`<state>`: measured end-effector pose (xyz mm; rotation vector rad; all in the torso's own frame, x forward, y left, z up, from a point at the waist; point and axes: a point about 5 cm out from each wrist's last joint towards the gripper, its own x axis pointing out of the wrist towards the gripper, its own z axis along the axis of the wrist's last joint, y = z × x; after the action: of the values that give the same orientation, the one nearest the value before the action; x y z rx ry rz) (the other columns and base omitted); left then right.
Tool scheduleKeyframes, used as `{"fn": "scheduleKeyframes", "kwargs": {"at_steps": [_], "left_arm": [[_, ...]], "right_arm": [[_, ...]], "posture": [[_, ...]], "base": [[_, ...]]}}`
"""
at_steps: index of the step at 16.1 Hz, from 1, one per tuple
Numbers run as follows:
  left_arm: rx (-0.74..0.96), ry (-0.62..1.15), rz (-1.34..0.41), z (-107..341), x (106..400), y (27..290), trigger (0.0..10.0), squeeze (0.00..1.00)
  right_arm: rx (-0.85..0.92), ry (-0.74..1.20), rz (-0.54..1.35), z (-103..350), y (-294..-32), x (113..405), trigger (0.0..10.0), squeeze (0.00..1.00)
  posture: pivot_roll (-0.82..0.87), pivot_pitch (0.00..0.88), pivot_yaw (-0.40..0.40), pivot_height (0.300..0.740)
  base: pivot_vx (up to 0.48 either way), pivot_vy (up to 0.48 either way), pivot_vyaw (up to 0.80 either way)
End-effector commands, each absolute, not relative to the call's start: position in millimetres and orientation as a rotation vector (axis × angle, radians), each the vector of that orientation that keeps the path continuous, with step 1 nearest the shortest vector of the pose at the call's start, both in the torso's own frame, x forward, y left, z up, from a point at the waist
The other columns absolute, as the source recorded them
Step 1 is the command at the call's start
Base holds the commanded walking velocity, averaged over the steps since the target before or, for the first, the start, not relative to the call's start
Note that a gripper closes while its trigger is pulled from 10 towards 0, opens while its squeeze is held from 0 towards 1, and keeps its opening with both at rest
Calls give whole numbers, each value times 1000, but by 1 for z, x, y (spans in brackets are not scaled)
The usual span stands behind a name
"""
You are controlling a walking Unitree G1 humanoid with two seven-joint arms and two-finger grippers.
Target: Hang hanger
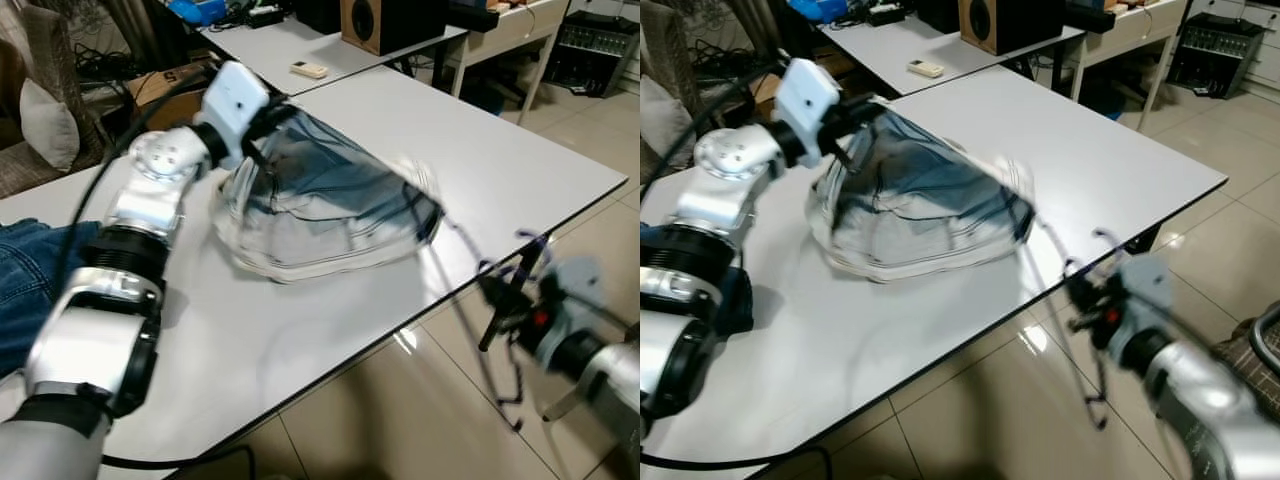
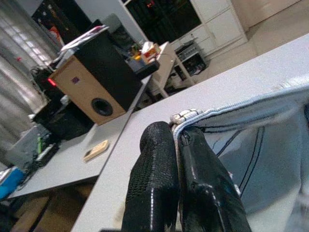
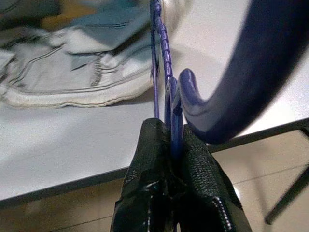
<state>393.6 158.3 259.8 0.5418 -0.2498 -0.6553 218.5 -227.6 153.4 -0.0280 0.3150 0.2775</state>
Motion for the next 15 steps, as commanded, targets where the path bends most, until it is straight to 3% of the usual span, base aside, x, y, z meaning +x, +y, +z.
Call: {"fn": "scheduleKeyframes", "kwargs": {"at_steps": [1, 5, 12, 15], "left_arm": [[570, -298, -616, 279, 394, 168, 0, 0], [632, -234, -590, 271, 391, 188, 0, 0], [617, -190, -673, 252, 386, 178, 0, 0], [632, -170, -796, 242, 380, 167, 0, 0]], "right_arm": [[-32, 298, 235, 157, -237, 222, 10000, 0], [64, 27, 25, 205, -273, 248, 10000, 0], [106, 105, 139, 184, -246, 245, 10000, 0], [71, 269, 269, 157, -222, 236, 10000, 0]], "posture": [[-252, 0, 147, 740], [-250, 0, 143, 740], [-247, 0, 149, 740], [-243, 0, 160, 740]], "base": [[0, 0, 0], [0, 0, 0], [0, 0, 0], [0, 0, 0]]}}
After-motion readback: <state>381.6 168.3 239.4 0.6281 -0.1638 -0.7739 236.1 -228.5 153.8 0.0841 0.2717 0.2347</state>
